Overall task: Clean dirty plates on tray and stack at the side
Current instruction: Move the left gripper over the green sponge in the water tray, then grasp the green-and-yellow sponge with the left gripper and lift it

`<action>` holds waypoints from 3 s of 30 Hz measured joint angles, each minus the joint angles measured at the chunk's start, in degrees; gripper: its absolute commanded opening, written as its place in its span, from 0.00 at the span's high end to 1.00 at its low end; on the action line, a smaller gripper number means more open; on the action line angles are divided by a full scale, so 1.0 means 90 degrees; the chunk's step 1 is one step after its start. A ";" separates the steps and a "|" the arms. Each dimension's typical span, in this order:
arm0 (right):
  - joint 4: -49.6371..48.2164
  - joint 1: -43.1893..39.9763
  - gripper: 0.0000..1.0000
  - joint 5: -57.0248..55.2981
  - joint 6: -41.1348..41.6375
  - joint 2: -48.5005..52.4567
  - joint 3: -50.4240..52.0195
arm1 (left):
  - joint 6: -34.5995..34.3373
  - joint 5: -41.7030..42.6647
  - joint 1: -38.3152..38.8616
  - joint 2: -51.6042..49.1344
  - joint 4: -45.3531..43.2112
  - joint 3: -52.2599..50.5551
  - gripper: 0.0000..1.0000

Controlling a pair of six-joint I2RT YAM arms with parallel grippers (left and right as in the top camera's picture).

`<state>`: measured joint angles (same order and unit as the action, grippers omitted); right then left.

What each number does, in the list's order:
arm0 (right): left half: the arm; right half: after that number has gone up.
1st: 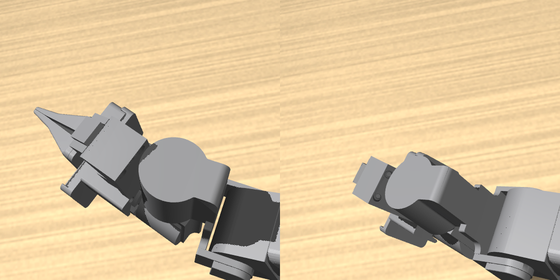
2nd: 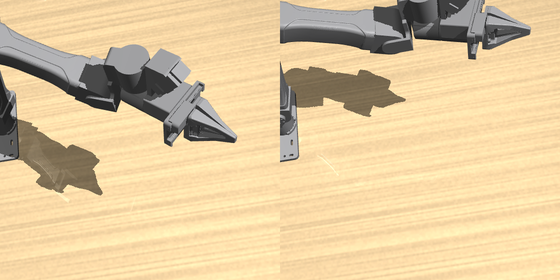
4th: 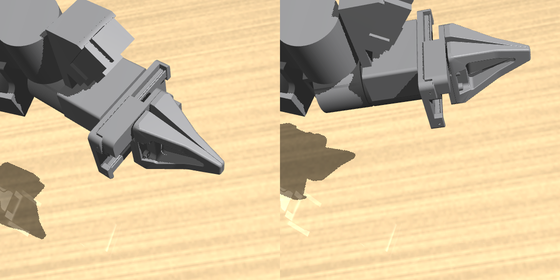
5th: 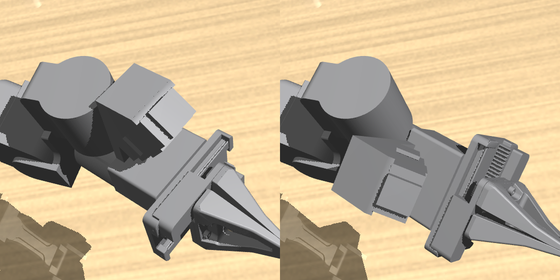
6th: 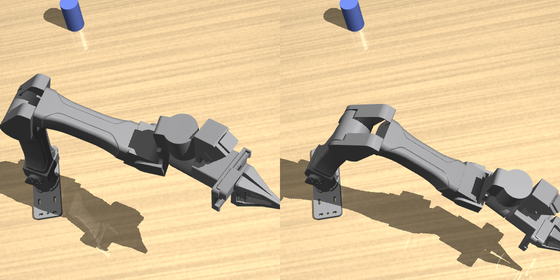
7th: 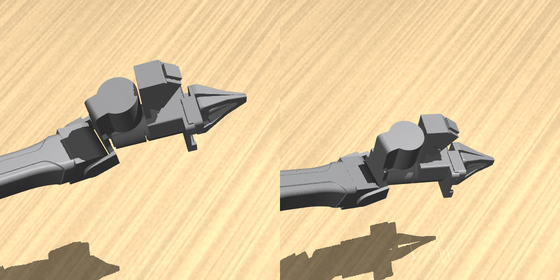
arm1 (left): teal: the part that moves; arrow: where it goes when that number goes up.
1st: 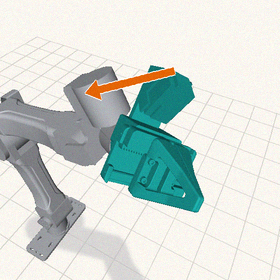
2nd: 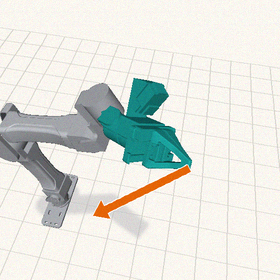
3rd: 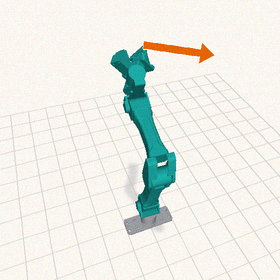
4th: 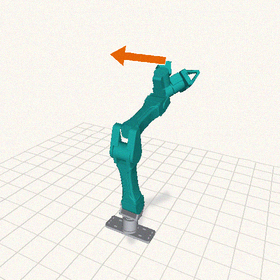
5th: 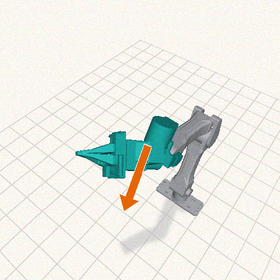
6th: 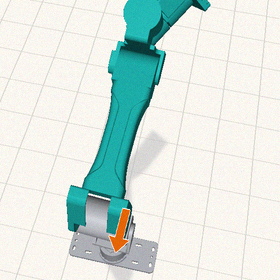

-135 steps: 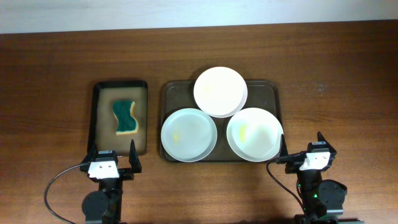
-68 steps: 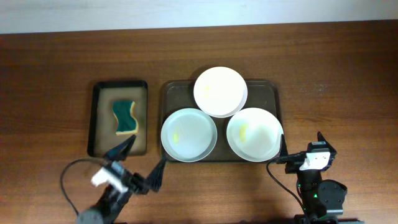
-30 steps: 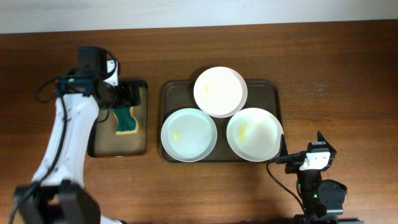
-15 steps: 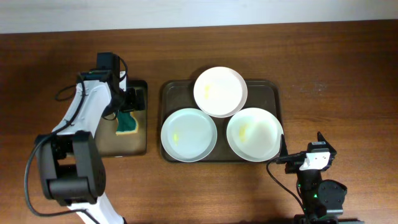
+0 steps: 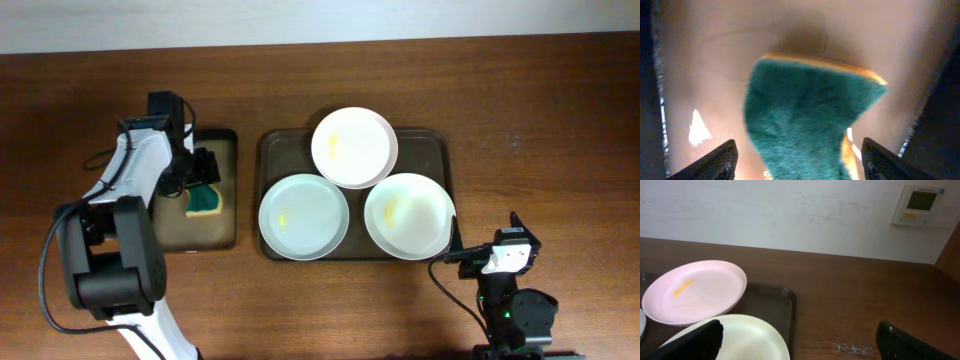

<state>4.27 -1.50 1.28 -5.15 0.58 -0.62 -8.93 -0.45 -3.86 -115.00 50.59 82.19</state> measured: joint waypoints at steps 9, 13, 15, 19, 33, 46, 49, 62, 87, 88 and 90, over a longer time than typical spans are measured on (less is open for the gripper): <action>0.0000 0.0000 0.02 0.0000 -0.0005 0.0000 0.0000 | -0.0083 0.0333 -0.0032 -0.0389 0.0090 0.0000 0.63; 0.0000 0.0000 0.02 0.0000 -0.0005 0.0000 0.0000 | -0.0155 0.0342 -0.0032 -0.0401 0.0090 0.0000 1.00; 0.0000 0.0000 0.02 0.0000 -0.0002 0.0000 0.0000 | -0.0136 0.0340 -0.0032 -0.0403 0.0090 0.0000 1.00; 0.0000 0.0000 0.02 0.0000 -0.0002 0.0000 0.0000 | -0.0136 0.0340 -0.0032 -0.0403 0.0146 0.0027 1.00; 0.0000 0.0000 0.02 0.0000 -0.0005 0.0000 0.0000 | -0.0155 0.0359 -0.0032 -0.0585 0.1168 0.1229 0.01; 0.0000 0.0000 0.02 0.0000 -0.0002 0.0000 0.0000 | -0.0170 0.0066 -0.0005 -0.1260 0.1241 0.1280 1.00; 0.0000 0.0000 0.02 0.0000 -0.0002 0.0000 0.0000 | -0.0141 -0.0002 -0.0005 -0.1336 0.1496 0.1430 1.00; 0.0000 0.0000 0.02 0.0000 -0.0005 0.0000 0.0000 | -0.0136 -0.0075 -0.0005 -0.1758 0.4889 0.5017 1.00; 0.0000 0.0000 0.02 0.0000 -0.0002 0.0000 0.0000 | -0.0136 0.0709 -0.0158 -0.1443 0.4813 0.3995 1.00; 0.0000 0.0000 0.02 0.0000 -0.0002 0.0000 0.0000 | -0.0138 0.0767 -0.0170 -0.1311 0.4823 0.4056 1.00; 0.0000 0.0000 0.02 0.0000 -0.0005 0.0000 0.0000 | -0.0138 0.0855 -0.0189 -0.0906 0.4940 0.4133 1.00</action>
<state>4.27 -1.50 1.28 -5.19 0.58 -0.62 -10.17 7.25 -5.56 -123.15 95.04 119.39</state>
